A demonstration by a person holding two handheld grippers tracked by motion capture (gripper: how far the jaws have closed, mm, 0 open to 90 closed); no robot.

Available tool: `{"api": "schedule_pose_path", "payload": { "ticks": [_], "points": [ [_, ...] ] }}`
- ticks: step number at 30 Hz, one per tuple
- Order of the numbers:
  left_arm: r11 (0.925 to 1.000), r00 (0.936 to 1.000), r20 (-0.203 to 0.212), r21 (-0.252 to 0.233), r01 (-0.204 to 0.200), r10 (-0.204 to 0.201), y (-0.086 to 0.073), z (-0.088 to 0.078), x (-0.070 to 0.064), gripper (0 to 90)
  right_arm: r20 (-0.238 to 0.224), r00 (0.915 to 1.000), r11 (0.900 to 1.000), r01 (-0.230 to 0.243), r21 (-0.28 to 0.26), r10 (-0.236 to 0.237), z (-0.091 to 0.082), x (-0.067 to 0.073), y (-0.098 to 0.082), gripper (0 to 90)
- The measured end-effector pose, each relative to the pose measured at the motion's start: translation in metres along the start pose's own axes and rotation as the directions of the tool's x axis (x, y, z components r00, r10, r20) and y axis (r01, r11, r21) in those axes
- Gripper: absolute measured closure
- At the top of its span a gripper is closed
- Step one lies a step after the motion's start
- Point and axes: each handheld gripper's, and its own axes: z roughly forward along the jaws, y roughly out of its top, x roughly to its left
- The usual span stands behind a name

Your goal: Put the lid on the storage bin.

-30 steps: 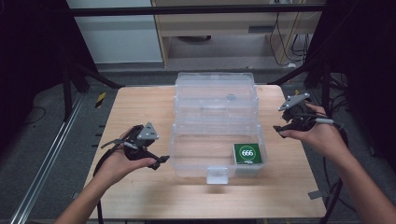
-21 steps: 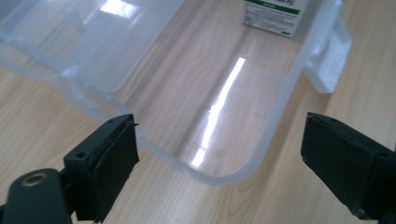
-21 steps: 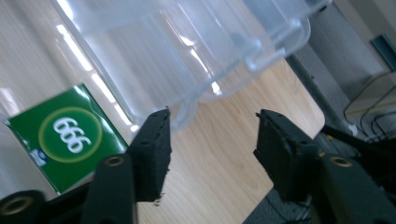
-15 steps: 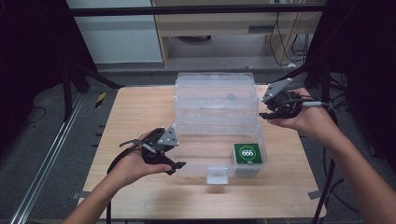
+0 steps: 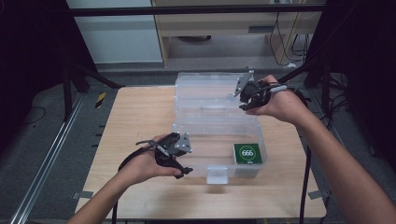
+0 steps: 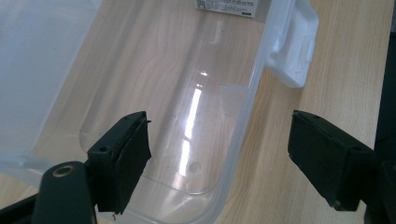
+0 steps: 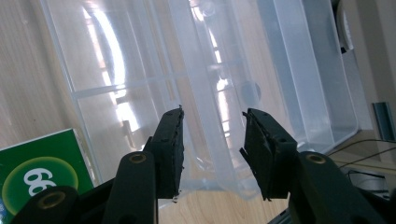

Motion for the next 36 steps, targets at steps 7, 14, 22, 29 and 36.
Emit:
{"api": "schedule_pose_path", "payload": {
  "ticks": [7, 14, 22, 29, 36],
  "points": [
    [0.9986, 0.9985, 0.045, 0.04, -0.034, 0.032, 0.002, 0.01, -0.002, 24.8, -0.037, 0.9978, 0.997, 0.056, 0.047, -0.055, 0.019, -0.005, 0.005, 60.5],
    [0.9928, 0.9939, 0.07, 0.079, -0.091, 0.085, 0.007, 0.018, -0.011, 35.2, -0.044, 0.9944, 0.994, 0.098, 0.047, -0.096, 0.028, -0.006, 0.01, 71.9],
    [0.9904, 0.9929, 0.086, 0.105, -0.091, 0.082, 0.008, 0.026, -0.01, 48.8, -0.072, 0.9898, 0.989, 0.128, 0.068, -0.123, 0.036, -0.006, 0.013, 75.1],
    [0.9883, 0.9909, 0.117, 0.13, -0.08, 0.065, 0.003, 0.033, -0.005, 61.7, -0.08, 0.9861, 0.984, 0.153, 0.092, -0.146, 0.043, -0.004, 0.018, 77.3],
    [0.9906, 0.9932, 0.104, 0.121, -0.064, 0.052, 0.0, 0.035, 0.0, 76.8, -0.081, 0.9851, 0.983, 0.159, 0.091, -0.152, 0.043, -0.005, 0.018, 77.4]
  ]
}}
